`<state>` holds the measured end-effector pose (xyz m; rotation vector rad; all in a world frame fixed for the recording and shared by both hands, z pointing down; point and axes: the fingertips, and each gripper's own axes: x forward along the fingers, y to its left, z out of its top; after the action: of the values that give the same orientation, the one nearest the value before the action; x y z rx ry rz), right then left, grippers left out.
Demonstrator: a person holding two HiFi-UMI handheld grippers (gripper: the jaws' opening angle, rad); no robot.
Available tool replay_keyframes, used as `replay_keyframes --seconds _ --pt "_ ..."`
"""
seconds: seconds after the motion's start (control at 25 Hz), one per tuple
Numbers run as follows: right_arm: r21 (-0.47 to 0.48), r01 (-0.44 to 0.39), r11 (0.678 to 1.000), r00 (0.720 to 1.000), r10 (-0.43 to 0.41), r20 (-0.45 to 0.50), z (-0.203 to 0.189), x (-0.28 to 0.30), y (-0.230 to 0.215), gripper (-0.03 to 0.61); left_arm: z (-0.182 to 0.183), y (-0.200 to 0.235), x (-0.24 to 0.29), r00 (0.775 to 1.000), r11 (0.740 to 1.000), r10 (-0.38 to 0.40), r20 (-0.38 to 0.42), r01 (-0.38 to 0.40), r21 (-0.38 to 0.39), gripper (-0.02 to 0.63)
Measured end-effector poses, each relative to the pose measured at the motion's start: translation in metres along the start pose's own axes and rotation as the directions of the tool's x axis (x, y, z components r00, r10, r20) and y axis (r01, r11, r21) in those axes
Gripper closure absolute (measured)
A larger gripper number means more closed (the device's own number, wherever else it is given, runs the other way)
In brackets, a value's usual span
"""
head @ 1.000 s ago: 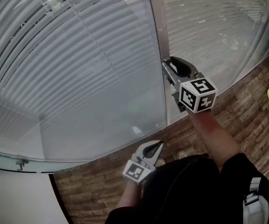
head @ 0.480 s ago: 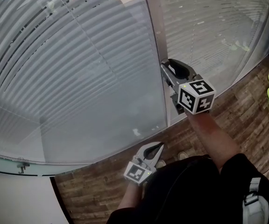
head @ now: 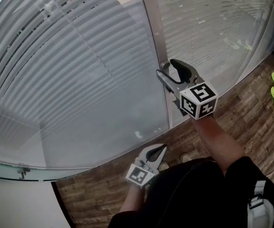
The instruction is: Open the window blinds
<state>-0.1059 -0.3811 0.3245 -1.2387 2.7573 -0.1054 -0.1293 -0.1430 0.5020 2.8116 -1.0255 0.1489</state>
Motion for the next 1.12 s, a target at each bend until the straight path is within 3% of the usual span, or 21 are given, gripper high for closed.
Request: replay_keyframes --seconds 0.12,0.2,0.28,0.32,0.36,0.4,0.48,0.56,0.6,0.64,0.72,0.92,1.12 --pt "-0.139 -0.001 0.99 1.0 -0.001 -0.014 -0.005 -0.01 0.0 0.305 -0.004 0.001 -0.002 1.0 1.0 -0.002 -0.008 0.002 -0.005 0.609" --pt "-0.258 -0.018 0.966 0.999 0.008 -0.042 -0.008 -0.013 0.001 0.305 -0.005 0.001 -0.001 1.0 1.0 0.002 -0.007 -0.002 -0.014 0.609" --pt "-0.398 -0.043 0.916 0.997 0.016 -0.071 -0.006 -0.014 0.004 0.298 -0.006 0.002 0.0 1.0 1.0 0.003 -0.009 -0.003 -0.013 0.609" --pt "-0.48 -0.057 0.875 0.996 0.017 -0.088 -0.005 -0.014 0.006 0.298 -0.006 0.002 0.001 1.0 1.0 0.0 -0.01 -0.001 -0.012 0.609" --pt "-0.572 -0.074 0.817 0.994 0.011 -0.112 -0.004 -0.015 0.008 0.294 -0.006 0.002 0.002 1.0 1.0 -0.003 -0.01 0.003 -0.012 0.61" --pt "-0.67 -0.091 0.737 0.99 -0.007 -0.142 -0.004 -0.015 0.01 0.291 -0.006 0.001 0.003 1.0 1.0 -0.007 -0.009 0.007 -0.011 0.609" --pt "-0.85 -0.122 0.512 0.98 -0.075 -0.186 -0.007 -0.015 0.012 0.291 -0.005 0.0 0.004 1.0 1.0 -0.015 -0.004 0.015 -0.009 0.61" --pt "-0.946 -0.151 0.286 0.97 -0.141 -0.198 -0.011 -0.011 0.011 0.288 -0.003 -0.001 0.005 1.0 1.0 -0.019 0.001 0.019 -0.008 0.609" --pt "-0.963 -0.165 0.213 0.967 -0.16 -0.201 -0.012 -0.009 0.01 0.288 -0.002 -0.001 0.005 1.0 1.0 -0.019 0.004 0.019 -0.007 0.609" --pt "-0.97 -0.176 0.167 0.964 -0.169 -0.204 -0.013 -0.006 0.01 0.288 -0.001 0.0 0.005 1.0 1.0 -0.017 0.008 0.017 -0.007 0.609" --pt "-0.974 -0.19 0.122 0.964 -0.167 -0.209 -0.012 -0.003 0.012 0.291 0.0 0.001 0.004 1.0 1.0 -0.013 0.011 0.013 -0.004 0.609" --pt "-0.978 -0.2 0.059 0.967 -0.152 -0.206 -0.009 0.0 0.02 0.325 -0.002 0.003 -0.001 1.0 1.0 -0.001 0.004 0.001 -0.006 0.609" --pt "-0.97 -0.241 -0.037 0.959 -0.161 -0.232 -0.013 0.003 0.019 0.336 -0.002 0.005 -0.004 1.0 1.0 0.007 0.004 -0.007 0.0 0.609"
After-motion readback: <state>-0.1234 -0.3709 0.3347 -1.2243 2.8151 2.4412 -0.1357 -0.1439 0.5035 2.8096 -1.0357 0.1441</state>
